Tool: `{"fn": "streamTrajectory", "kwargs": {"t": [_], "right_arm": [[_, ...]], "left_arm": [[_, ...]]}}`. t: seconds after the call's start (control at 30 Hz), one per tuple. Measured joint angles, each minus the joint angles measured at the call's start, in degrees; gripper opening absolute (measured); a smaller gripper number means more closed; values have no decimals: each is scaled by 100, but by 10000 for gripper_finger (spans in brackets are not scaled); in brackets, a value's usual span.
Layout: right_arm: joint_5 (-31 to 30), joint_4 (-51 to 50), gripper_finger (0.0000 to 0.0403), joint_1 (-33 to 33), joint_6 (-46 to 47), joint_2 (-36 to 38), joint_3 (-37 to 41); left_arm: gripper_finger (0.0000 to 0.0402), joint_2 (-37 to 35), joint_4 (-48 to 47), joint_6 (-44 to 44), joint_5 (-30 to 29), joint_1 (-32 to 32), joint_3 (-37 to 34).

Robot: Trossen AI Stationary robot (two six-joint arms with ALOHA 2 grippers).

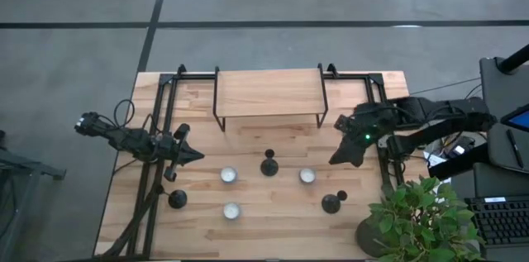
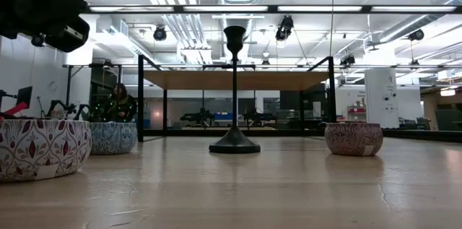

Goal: Pick & Place candle stick holders
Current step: Put the bottom right black candle holder on the shelf

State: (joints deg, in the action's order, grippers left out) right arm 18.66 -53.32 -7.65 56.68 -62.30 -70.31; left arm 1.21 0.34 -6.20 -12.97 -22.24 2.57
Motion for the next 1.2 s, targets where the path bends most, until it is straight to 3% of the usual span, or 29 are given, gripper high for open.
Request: {"fn": "streamTrajectory", "kwargs": {"t": [0.13, 0.27, 0.53, 0.77, 0.97, 1.2], "right_arm": [[-23, -1236, 175, -161, -548, -731, -946], [-83, -1864, 232, -456, -1179, -1324, -1509], [-84, -2177, 309, -1130, -1382, -1986, -1693], [-285, -2315, 329, -1668, -1437, -2335, -1645], [-999, -2356, 326, -2028, -1496, -2528, -1641], [-1047, -2431, 325, -2276, -1533, -2705, -1610]], "left_arm": [[3, 1, 0, 0, 0, 0, -1], [3, 1, 0, -1, 0, -2, -1], [3, 2, 0, 0, 0, 0, 0], [3, 2, 0, 0, 0, -1, 0], [3, 2, 0, 0, 0, -2, -2], [3, 1, 0, 0, 0, 0, 0]]}}
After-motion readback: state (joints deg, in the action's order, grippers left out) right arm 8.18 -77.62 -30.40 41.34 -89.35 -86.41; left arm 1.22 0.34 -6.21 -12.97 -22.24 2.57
